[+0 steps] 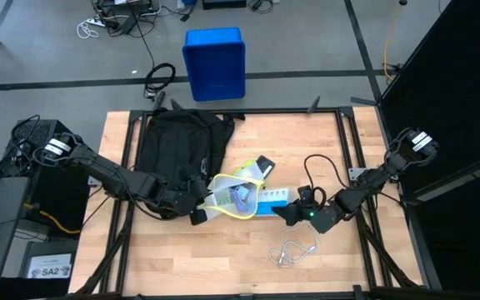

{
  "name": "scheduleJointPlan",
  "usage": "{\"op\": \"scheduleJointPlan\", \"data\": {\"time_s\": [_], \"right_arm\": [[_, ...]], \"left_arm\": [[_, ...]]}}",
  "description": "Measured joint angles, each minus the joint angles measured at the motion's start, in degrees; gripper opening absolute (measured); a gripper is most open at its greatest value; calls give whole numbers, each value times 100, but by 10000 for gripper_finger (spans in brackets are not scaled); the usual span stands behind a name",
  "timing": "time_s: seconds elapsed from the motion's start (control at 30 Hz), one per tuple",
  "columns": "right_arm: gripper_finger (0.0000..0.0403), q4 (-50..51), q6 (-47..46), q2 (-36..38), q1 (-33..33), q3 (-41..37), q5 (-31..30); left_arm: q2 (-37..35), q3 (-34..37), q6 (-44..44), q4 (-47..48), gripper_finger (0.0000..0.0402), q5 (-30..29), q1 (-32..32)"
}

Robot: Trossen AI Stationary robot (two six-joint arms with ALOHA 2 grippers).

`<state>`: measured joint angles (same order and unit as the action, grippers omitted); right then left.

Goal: Unpack backpack
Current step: Put the medicine organizer into the zip lock bag

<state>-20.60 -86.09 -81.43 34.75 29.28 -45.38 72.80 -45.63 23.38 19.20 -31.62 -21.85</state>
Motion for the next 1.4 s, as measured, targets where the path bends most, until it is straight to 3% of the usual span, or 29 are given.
{"op": "scheduleJointPlan", "data": {"time_s": [0.13,0.2,0.53,0.83,1.03,1.2,1.4], "right_arm": [[137,-5,101,0,-106,0,339],[111,-15,309,0,-155,0,605],[111,-769,1435,-4,-118,0,1470],[111,-2674,2763,-1,367,5,1181],[111,-2791,4122,4,288,485,955],[111,-1656,5267,7,55,1207,969],[111,1831,5690,-2,-273,2617,785]], "left_arm": [[2,0,0,6,0,2,-2],[0,0,0,6,0,2,-2],[0,0,-4,4,0,2,-2],[0,0,-7,4,0,2,-2],[0,0,-9,-3,0,0,-2],[2,2,-11,-5,0,0,-2],[2,2,-42,-5,0,0,-2]]}}
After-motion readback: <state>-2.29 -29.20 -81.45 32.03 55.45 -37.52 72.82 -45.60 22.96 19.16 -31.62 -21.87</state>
